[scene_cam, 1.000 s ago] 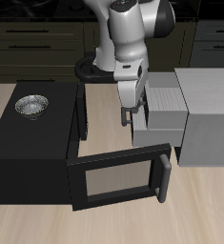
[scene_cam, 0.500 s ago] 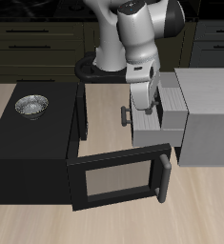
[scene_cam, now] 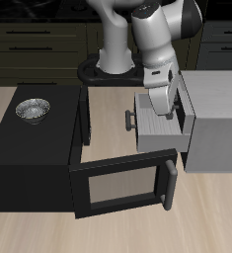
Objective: Close the top drawer of the white cabinet
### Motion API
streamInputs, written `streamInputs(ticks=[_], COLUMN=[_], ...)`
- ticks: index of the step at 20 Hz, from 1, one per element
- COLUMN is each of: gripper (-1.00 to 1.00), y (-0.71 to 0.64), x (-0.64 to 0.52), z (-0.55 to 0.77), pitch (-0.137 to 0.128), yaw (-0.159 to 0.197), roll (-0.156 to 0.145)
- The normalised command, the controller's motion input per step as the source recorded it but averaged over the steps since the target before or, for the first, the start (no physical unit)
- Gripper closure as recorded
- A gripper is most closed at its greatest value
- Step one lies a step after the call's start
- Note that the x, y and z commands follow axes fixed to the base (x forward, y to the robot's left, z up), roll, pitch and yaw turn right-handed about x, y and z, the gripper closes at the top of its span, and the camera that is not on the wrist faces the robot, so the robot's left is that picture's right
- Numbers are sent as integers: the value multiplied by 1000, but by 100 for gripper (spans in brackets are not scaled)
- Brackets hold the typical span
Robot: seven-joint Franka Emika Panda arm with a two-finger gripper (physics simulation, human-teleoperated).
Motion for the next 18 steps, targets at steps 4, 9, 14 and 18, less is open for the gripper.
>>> streamInputs(ticks=[4, 9, 14, 18], gripper=[-100, -100, -100, -100], y=[301, 285, 5, -71], x=[-32, -73, -8, -36], z=[-66, -124, -24, -50], pitch=[-57, -20, -9, 2], yaw=[-8, 4, -6, 12], roll=[68, 74, 3, -8])
